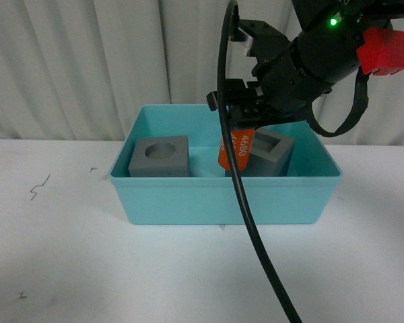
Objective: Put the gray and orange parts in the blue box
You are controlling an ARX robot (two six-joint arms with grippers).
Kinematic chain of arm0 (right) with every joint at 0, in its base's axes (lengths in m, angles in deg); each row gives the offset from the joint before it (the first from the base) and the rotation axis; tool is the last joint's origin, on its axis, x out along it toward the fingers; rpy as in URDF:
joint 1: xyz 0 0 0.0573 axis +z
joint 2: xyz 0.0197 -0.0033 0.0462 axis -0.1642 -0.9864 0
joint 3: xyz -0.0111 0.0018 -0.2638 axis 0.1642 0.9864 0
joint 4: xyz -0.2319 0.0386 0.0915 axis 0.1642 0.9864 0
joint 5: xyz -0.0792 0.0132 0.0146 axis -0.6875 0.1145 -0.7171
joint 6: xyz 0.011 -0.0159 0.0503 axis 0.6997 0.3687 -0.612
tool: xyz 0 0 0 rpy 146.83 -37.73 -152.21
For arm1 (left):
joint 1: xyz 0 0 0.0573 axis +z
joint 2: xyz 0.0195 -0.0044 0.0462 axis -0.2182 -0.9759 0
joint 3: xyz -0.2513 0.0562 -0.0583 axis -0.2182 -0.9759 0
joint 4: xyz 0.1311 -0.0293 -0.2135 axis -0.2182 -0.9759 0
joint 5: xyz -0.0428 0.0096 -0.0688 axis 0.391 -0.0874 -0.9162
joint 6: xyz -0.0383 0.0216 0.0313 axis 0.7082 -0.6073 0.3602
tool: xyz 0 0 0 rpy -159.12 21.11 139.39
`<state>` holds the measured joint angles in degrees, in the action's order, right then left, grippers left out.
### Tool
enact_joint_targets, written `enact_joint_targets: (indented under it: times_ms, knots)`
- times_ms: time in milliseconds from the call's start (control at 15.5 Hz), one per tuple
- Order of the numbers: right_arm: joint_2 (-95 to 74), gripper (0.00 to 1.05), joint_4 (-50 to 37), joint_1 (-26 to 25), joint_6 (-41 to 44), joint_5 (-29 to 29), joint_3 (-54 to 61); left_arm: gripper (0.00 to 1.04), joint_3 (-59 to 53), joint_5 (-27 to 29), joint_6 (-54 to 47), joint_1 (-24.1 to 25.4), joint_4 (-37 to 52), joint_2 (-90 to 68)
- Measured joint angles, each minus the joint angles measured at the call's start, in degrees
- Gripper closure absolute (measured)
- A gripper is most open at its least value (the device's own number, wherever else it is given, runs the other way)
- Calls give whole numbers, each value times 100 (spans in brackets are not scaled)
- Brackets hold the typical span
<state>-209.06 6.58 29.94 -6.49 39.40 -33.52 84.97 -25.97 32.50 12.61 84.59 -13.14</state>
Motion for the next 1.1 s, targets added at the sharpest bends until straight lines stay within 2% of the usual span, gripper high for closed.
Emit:
enact_joint_targets:
  times_ms: [1035,1100]
  knots:
    - [-684,62,77,15,-20,-151,-350,7,0,0,0,-2,0,0]
    - [-693,59,81,13,-17,-153,-361,7,0,0,0,0,0,0]
